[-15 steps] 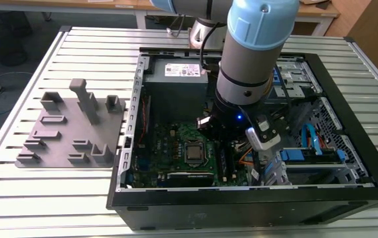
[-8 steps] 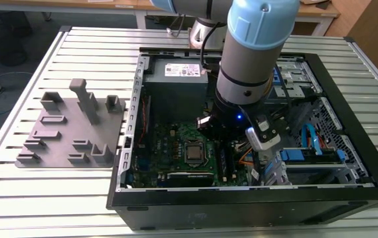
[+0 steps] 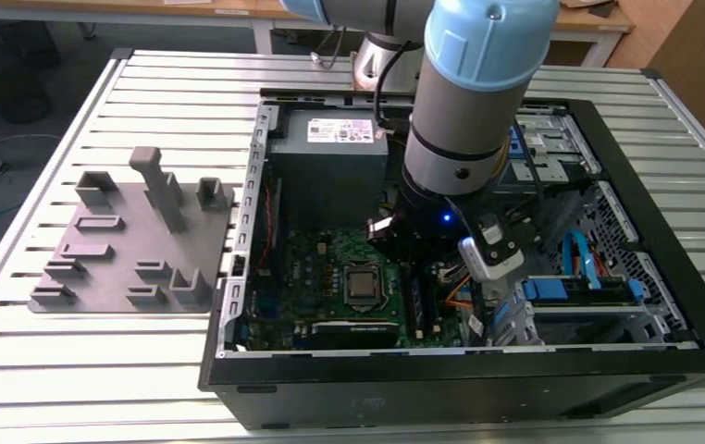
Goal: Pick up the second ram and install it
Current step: 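Insert the second ram into the second slot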
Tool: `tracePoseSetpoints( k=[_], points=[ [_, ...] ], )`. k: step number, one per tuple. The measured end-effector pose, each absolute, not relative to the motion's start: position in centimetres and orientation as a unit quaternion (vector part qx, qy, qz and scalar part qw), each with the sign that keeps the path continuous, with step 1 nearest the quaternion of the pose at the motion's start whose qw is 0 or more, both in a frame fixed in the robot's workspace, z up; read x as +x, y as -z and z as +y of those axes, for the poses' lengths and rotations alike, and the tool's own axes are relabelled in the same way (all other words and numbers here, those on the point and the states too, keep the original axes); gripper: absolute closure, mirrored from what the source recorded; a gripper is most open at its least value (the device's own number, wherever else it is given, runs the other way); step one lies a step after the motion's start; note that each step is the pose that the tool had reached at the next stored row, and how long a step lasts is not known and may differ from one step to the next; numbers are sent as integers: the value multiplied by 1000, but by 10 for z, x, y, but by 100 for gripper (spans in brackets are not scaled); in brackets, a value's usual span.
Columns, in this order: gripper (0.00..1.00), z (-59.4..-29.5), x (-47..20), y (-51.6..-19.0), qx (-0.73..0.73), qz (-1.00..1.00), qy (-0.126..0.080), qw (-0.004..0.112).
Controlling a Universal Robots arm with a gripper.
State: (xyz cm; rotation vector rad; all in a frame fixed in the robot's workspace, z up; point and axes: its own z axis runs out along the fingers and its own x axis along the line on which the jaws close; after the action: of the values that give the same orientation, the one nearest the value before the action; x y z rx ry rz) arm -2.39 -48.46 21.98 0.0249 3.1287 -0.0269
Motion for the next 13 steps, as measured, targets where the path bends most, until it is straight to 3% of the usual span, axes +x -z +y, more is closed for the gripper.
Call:
tracePoseSetpoints(
  k=[13],
  points=[
    [86,-484,-23,-219,12,1000,9,6]
  ],
)
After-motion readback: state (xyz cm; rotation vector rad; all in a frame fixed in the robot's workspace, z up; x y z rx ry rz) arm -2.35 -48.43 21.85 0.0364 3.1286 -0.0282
